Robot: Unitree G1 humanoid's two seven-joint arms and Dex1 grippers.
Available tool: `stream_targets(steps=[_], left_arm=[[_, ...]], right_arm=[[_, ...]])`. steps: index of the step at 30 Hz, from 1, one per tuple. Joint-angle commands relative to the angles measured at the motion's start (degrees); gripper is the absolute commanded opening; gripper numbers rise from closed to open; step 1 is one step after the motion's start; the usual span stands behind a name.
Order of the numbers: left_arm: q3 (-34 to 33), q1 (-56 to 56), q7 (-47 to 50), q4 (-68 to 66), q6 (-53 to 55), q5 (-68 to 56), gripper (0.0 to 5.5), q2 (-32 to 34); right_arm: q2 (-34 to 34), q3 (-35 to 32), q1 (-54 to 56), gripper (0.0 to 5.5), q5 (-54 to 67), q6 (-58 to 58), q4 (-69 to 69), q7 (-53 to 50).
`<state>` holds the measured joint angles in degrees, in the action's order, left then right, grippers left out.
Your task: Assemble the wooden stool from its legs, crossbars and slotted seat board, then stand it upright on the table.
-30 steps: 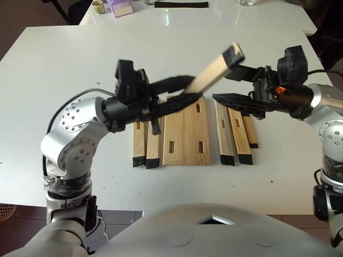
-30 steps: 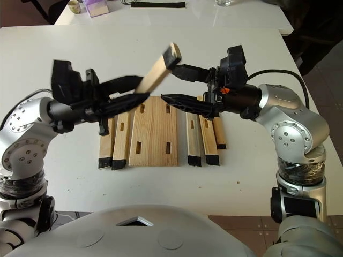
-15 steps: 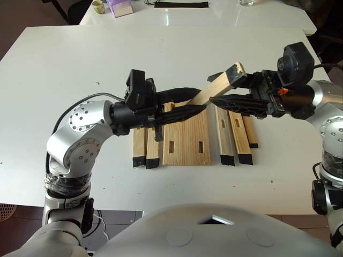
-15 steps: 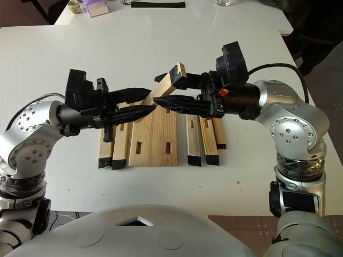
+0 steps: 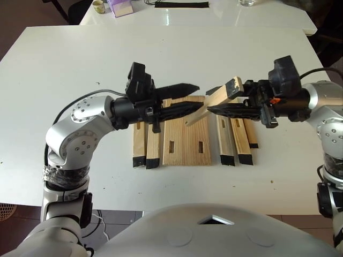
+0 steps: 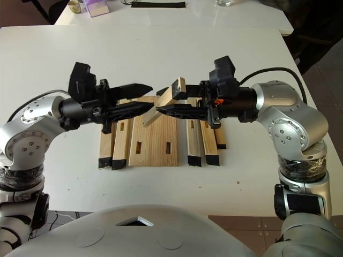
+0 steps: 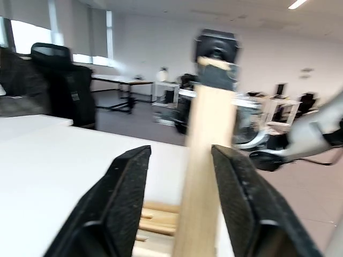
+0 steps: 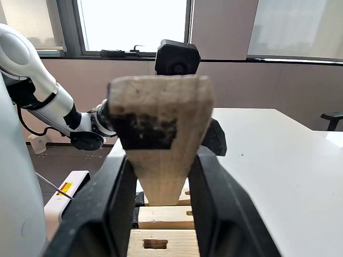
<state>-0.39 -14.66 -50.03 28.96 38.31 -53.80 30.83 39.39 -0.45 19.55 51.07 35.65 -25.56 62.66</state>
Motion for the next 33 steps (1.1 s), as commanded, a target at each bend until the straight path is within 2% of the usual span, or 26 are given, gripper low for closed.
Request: stream_targets(steps=[1, 6, 12, 19, 33], left_arm=[[1.48, 1.38, -0.1, -2.17, -2.83, 5.73, 2.6, 0.86], [1.71, 3.25, 4.37, -6.8, -8.23, 15.46, 2.6, -0.39], [0.9, 2.28, 18.86, -16.13, -16.67, 30.89, 2.6, -4.94], [3.12, 3.63, 21.63, -20.45, -25.31, 41.25, 2.6, -5.33], [3.41, 5.88, 20.91, -19.58, -26.56, 44.18, 2.6, -6.62]], right_arm=[[3.48, -2.25, 0.67, 1.3, -6.34, -3.75, 4.17, 0.31], [10.81, -3.04, -3.47, 1.3, -20.38, -15.94, 14.2, 5.0], [12.71, -0.56, -7.37, 1.3, -31.41, -30.25, 24.44, 8.78], [12.07, 0.47, -8.22, 1.3, -31.8, -32.01, 24.54, 10.88], [9.93, 3.05, -12.91, 1.3, -34.65, -37.23, 27.23, 11.42]])
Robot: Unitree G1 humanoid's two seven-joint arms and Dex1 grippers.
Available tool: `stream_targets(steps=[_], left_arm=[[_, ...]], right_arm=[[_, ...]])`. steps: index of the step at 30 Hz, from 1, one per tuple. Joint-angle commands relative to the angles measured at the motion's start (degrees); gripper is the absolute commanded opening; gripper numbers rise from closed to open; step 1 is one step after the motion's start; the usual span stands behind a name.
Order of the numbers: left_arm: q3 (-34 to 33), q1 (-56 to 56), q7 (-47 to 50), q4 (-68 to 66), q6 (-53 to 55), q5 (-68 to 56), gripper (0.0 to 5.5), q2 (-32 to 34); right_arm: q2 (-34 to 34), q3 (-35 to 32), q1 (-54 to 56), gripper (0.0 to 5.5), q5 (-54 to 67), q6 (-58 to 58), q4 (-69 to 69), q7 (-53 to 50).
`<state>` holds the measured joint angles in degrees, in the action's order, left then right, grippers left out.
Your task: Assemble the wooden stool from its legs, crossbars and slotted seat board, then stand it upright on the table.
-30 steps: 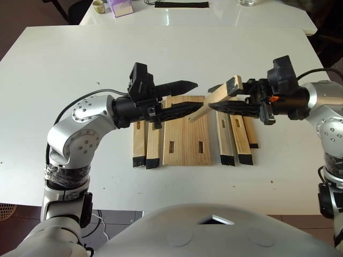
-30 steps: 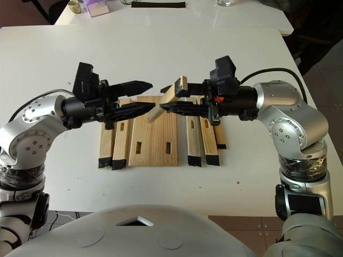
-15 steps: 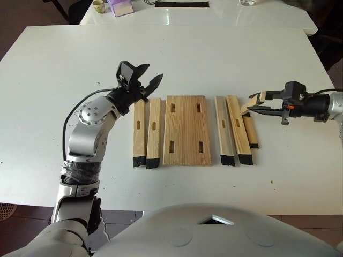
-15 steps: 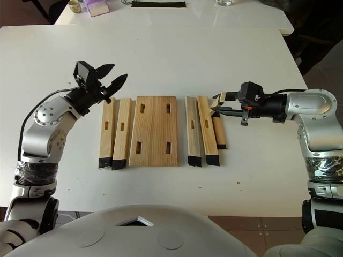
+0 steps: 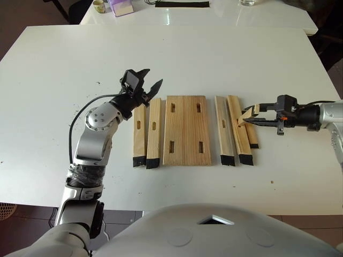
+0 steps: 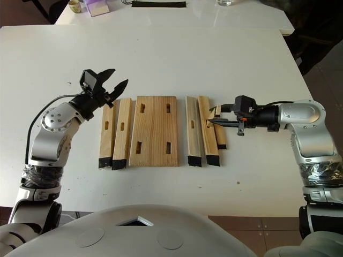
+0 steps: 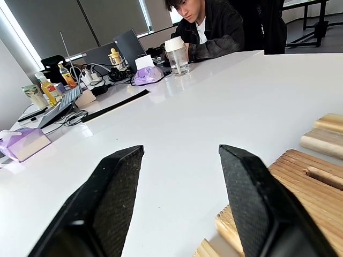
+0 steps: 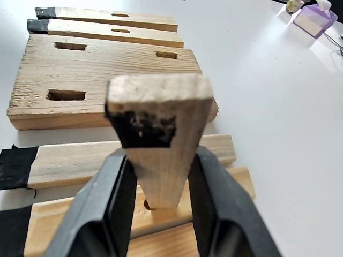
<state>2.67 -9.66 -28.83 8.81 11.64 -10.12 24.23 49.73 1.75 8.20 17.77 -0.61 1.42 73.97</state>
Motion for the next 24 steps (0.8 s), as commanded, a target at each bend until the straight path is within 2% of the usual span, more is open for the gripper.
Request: stream_targets(steps=[1, 5, 9, 14, 18, 24], left_arm=[[0.28, 0.98, -0.31, 0.72, 0.17, 0.54, 2.6, -0.05], [0.08, 1.49, -0.05, 1.4, 0.54, 0.61, 2.6, -0.38], [0.12, 2.13, 0.23, 2.03, 0.88, 0.76, 2.6, -0.65], [0.85, 1.65, 0.46, 2.19, 1.45, 1.25, 2.6, -1.43], [1.74, 0.64, -0.49, 1.92, 1.72, 1.54, 2.6, -1.73], [2.24, 0.39, -1.64, 1.71, 1.89, 1.62, 2.6, -1.38]], right_arm=[[-0.41, 1.08, -1.64, 1.3, -1.5, -1.36, 0.32, 0.28], [0.22, 1.58, -1.97, 1.3, -1.54, -1.99, 0.69, 1.49], [0.77, 1.17, -1.76, 1.3, 1.59, 3.16, 0.03, 3.0], [-2.06, 2.62, 3.13, 1.3, 2.21, 8.24, 8.55, 3.4], [-3.74, 6.8, 4.14, 1.3, -2.82, 3.93, 16.9, 4.06], [-3.48, 10.5, 1.64, 1.3, -5.42, -1.14, 20.61, 4.55]])
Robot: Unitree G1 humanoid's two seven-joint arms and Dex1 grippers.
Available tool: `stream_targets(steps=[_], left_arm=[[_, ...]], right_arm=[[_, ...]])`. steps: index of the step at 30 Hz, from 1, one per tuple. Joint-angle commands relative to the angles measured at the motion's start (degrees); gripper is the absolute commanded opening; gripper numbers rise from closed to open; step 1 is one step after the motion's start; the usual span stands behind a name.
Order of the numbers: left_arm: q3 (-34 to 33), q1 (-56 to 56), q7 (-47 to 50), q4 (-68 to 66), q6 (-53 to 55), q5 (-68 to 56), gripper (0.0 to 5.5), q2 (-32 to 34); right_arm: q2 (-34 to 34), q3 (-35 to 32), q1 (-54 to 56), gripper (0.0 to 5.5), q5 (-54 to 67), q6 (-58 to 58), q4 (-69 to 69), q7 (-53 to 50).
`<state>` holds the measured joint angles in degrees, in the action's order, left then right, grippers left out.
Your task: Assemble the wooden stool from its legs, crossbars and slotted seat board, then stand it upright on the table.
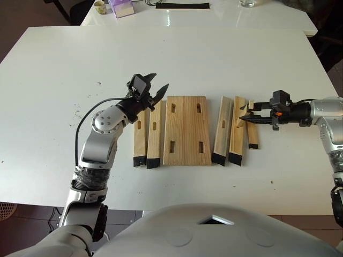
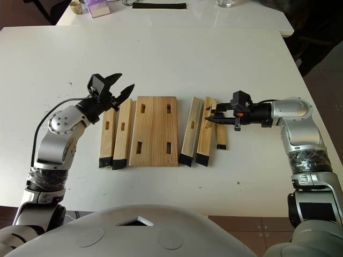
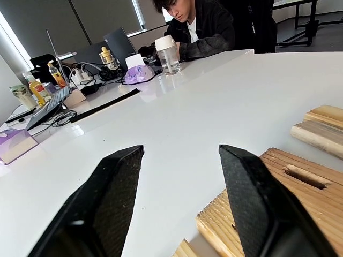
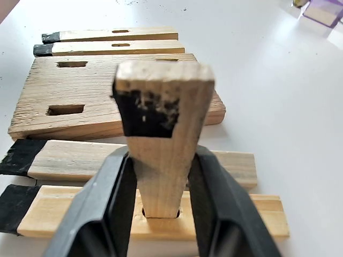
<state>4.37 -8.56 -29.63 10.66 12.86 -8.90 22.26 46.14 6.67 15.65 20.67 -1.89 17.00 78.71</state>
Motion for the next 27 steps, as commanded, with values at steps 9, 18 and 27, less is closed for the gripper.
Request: stream_targets(steps=[9, 18, 27], left_arm=[[1.47, -1.02, -1.33, -0.48, 0.23, 0.88, 2.6, 0.28], [1.45, -1.95, -1.28, -1.59, -0.09, 1.19, 2.6, 0.01], [1.13, -1.73, -0.58, -1.65, -0.76, 1.34, 2.6, -0.31]], right_arm=[[-2.02, 6.04, -5.93, 1.81, -9.23, -1.69, 7.42, -4.76], [-4.12, 0.93, -3.05, 2.4, -6.77, -2.63, 4.74, -10.25], [1.58, -9.71, -4.76, 2.4, 4.7, 9.95, -19.95, -10.19]])
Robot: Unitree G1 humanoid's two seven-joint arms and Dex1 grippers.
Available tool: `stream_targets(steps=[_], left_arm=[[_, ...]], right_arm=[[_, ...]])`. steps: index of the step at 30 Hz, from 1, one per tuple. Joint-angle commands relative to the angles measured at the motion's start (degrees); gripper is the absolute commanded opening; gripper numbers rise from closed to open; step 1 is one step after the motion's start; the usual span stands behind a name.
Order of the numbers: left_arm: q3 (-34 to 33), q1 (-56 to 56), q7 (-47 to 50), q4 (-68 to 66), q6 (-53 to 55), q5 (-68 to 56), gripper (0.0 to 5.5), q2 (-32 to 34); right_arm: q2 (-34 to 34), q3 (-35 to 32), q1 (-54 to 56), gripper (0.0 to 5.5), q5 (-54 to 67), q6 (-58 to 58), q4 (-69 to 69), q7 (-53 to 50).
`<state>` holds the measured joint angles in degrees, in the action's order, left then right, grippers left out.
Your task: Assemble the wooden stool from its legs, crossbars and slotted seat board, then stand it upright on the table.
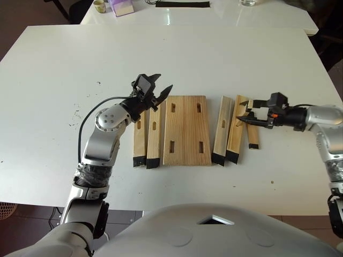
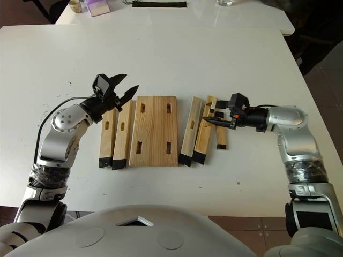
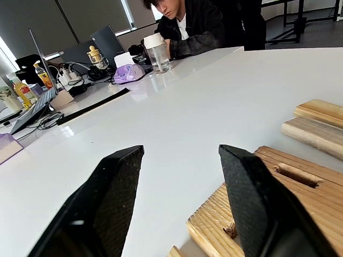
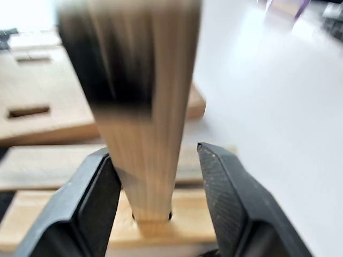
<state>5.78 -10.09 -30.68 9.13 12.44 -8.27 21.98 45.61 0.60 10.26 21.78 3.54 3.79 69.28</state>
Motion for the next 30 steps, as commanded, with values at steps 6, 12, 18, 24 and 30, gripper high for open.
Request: stream_targets(steps=[6, 12, 18, 24, 30], left_arm=[[-0.03, -0.18, 0.85, -0.39, -0.8, 0.93, 2.6, -0.29], [0.51, -1.54, 0.52, -1.53, -0.96, 1.05, 2.6, -0.7], [0.98, -1.84, 0.4, -2.15, -1.12, 1.32, 2.6, -0.74], [1.33, -2.03, 0.33, -2.59, -1.26, 1.86, 2.6, -1.13], [1.58, -2.43, 0.17, -3.2, -1.15, 2.07, 2.6, -1.12]], right_arm=[[1.67, -8.31, 3.26, 2.4, 11.28, 13.21, -15.38, -4.1], [-3.91, -6.06, 6.13, 3.08, 10.07, 14.29, -14.77, -10.4], [-6.24, -4.42, 7.41, 3.11, 9.54, 14.72, -14.68, -11.53], [-9.14, -3.82, 8.47, 3.11, 9.74, 14.92, -12.69, -12.25], [-10.97, -2.7, 7.71, 3.11, 9.66, 16.91, -9.42, -11.85]])
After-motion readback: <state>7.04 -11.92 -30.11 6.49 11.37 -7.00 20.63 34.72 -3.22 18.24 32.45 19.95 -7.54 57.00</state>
